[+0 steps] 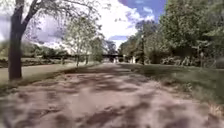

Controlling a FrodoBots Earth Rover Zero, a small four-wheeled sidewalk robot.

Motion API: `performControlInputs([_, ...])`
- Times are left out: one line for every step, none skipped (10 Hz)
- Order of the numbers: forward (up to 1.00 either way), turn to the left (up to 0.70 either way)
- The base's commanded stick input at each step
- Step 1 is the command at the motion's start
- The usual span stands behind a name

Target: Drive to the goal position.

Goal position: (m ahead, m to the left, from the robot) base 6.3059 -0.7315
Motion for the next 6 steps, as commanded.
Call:
performControlInputs([1.0, 0.0])
performControlInputs([1.0, 0.0])
performControlInputs([1.0, 0.0])
performControlInputs([1.0, 0.0])
performControlInputs([1.0, 0.0])
performControlInputs([1.0, 0.0])
